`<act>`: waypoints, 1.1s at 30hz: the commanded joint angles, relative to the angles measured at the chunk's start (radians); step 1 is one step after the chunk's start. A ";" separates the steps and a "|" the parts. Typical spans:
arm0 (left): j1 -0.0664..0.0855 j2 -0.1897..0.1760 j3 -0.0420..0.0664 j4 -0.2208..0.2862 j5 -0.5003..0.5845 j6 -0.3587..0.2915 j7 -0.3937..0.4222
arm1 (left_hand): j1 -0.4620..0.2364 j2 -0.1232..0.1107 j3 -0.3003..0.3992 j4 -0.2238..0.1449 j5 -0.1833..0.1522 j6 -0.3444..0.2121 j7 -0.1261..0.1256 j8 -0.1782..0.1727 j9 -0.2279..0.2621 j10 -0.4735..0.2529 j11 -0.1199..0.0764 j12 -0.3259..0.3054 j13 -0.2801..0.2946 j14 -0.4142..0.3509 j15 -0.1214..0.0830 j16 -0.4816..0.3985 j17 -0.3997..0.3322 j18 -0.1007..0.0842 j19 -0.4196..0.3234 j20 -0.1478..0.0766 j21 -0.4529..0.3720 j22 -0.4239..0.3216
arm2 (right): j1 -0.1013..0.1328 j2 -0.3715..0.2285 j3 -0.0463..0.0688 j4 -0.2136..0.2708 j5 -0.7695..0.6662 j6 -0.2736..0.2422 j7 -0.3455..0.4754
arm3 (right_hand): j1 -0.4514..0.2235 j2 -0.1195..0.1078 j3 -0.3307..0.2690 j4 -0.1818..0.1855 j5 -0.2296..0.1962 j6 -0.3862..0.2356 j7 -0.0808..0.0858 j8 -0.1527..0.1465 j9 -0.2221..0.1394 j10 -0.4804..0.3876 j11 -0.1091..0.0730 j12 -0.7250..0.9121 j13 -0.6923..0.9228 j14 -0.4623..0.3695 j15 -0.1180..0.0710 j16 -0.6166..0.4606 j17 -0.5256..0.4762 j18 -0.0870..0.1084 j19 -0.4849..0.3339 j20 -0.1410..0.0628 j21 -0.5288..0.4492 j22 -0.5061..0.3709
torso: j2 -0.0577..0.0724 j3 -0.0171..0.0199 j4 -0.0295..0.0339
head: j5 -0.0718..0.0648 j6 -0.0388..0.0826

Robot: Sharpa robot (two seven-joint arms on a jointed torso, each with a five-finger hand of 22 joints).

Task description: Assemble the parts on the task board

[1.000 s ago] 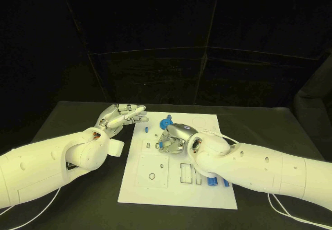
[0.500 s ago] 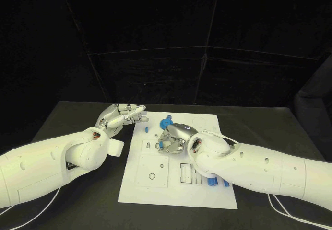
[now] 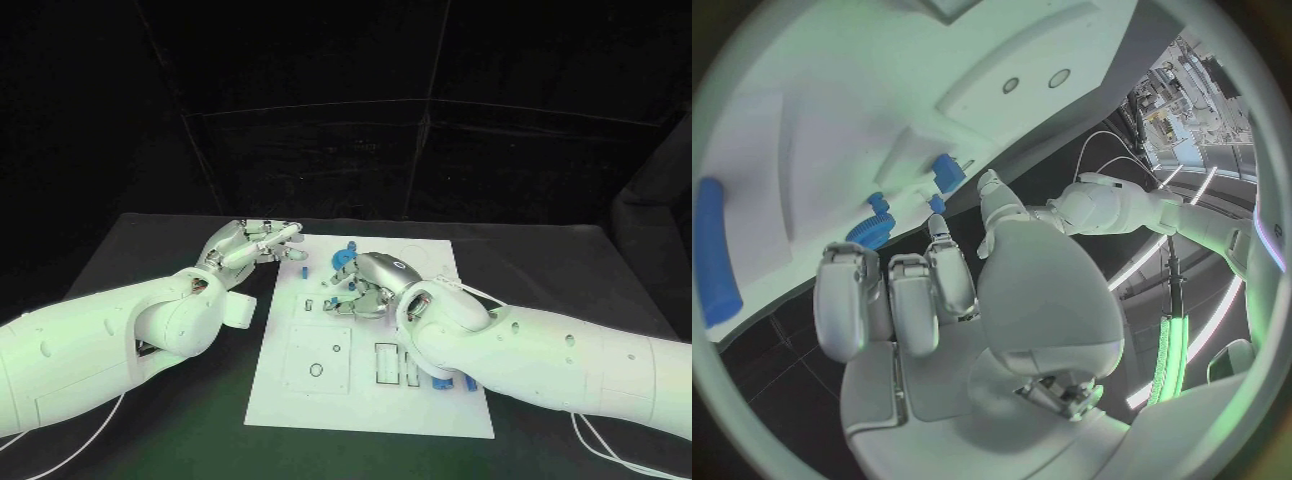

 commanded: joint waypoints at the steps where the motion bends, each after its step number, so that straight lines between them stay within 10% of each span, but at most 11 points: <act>1: 0.002 0.000 0.001 -0.001 -0.018 0.005 -0.018 | -0.013 -0.005 -0.003 -0.006 -0.001 0.016 -0.004 -0.003 0.002 0.022 -0.007 -0.001 0.001 0.057 -0.017 0.031 0.025 0.016 0.044 -0.018 0.023 0.009 | 0.002 -0.024 0.001 0.029 0.078 -0.111 0.124 | 0.016 0.007 -0.007 -0.001 0.009 0.001 -0.005 0.008 0.002 0.002 0.003 0.005 0.088 0.086 0.006 -0.001 0.181 -0.005 -0.003 0.007 -0.005 0.030 | -0.001 0.0008 -0.0008 | 0.003 0.003; 7: 0.004 -0.005 0.001 -0.008 -0.229 0.026 -0.197 | -0.042 -0.036 0.032 0.002 0.055 0.125 -0.070 0.031 0.017 0.185 -0.083 0.042 0.020 0.265 -0.099 0.209 0.166 0.016 0.232 -0.101 0.140 0.061 | 0.023 -0.151 0.002 0.138 0.318 -0.108 0.310 | 0.056 0.040 -0.008 -0.016 0.048 0.061 -0.023 0.044 0.012 0.030 -0.013 0.049 0.120 0.087 -0.006 0.001 0.185 -0.006 0.001 -0.002 -0.002 0.037 | -0.009 0.0015 -0.0015 | 0.006 0.005; 8: 0.005 -0.004 0.001 -0.008 -0.268 0.033 -0.243 | -0.051 -0.043 0.054 0.007 0.056 0.130 -0.074 0.025 0.016 0.205 -0.093 0.041 0.022 0.269 -0.108 0.347 0.295 0.012 0.263 -0.113 0.166 0.075 | 0.032 -0.171 0.002 0.150 0.370 -0.093 0.320 | 0.058 0.042 -0.009 -0.017 0.058 0.062 -0.024 0.045 0.012 0.028 -0.014 0.047 0.118 0.086 -0.007 0.000 0.182 -0.005 0.000 -0.004 -0.003 0.035 | -0.012 0.0033 -0.0037 | 0.010 0.003; 11: 0.011 0.004 0.001 -0.009 -0.414 0.052 -0.396 | -0.097 -0.070 0.049 0.030 0.052 0.102 -0.088 0.004 0.011 0.301 -0.104 0.119 0.088 0.309 -0.130 1.106 1.045 0.004 0.388 -0.144 0.307 0.153 | 0.062 -0.232 0.002 0.167 0.481 -0.056 0.321 | 0.066 0.068 -0.008 -0.019 0.022 0.064 -0.024 0.047 0.009 0.025 -0.016 0.041 0.113 0.085 -0.009 -0.003 0.176 -0.004 -0.003 -0.007 -0.006 0.030 | -0.023 0.0080 -0.0079 | 0.015 -0.002; 13: 0.014 0.012 0.001 -0.012 -0.492 0.068 -0.473 | -0.115 -0.074 0.025 0.041 0.049 0.093 -0.095 0.022 0.020 0.302 -0.106 0.192 0.161 0.312 -0.133 1.244 1.209 -0.027 0.429 -0.153 0.554 0.431 | 0.076 -0.261 0.002 0.168 0.513 -0.046 0.319 | 0.065 0.072 -0.010 -0.018 0.013 0.065 -0.025 0.048 0.009 0.025 -0.016 0.042 0.113 0.085 -0.010 -0.003 0.176 -0.004 -0.004 -0.008 -0.006 0.029 | -0.028 0.0099 -0.0092 | 0.016 -0.008; 18: 0.030 0.042 0.001 -0.023 -0.675 0.158 -0.672 | -0.202 -0.059 -0.053 0.120 0.044 0.107 -0.109 0.093 0.058 0.287 -0.130 0.408 0.357 0.324 -0.144 1.335 1.331 -0.059 0.433 -0.161 0.811 0.738 | 0.110 -0.314 0.002 0.156 0.557 -0.033 0.320 | 0.065 0.072 -0.010 -0.018 0.013 0.065 -0.025 0.049 0.009 0.026 -0.016 0.043 0.115 0.085 -0.010 -0.003 0.176 -0.004 -0.003 -0.008 -0.006 0.029 | -0.040 0.0163 -0.0097 | 0.025 -0.020; 22: 0.054 0.084 0.001 -0.043 -0.782 0.253 -0.850 | -0.220 -0.018 -0.149 0.209 0.011 0.055 -0.112 0.201 0.134 0.195 -0.134 0.810 0.750 0.324 -0.152 1.340 1.338 -0.066 0.409 -0.157 0.909 0.848 | 0.126 -0.328 0.002 0.138 0.572 -0.026 0.319 | 0.065 0.073 -0.010 -0.018 0.013 0.065 -0.025 0.049 0.009 0.027 -0.016 0.044 0.115 0.085 -0.010 -0.003 0.175 -0.004 -0.004 -0.008 -0.006 0.029 | -0.050 0.0229 -0.0088 | 0.026 -0.031; 33: 0.102 0.207 0.001 -0.106 -0.919 0.312 -1.063 | -0.197 0.013 -0.276 0.246 -0.002 -0.036 -0.135 0.458 0.319 0.178 -0.153 1.008 0.934 0.333 -0.159 1.361 1.370 -0.101 0.471 -0.171 1.088 1.114 | 0.137 -0.313 0.002 0.106 0.587 -0.009 0.309 | 0.063 0.077 -0.012 -0.017 0.014 0.067 -0.025 0.050 0.009 0.025 -0.016 0.041 0.113 0.084 -0.010 -0.005 0.171 -0.004 -0.005 -0.008 -0.008 0.026 | -0.060 0.0282 -0.0115 | 0.029 -0.048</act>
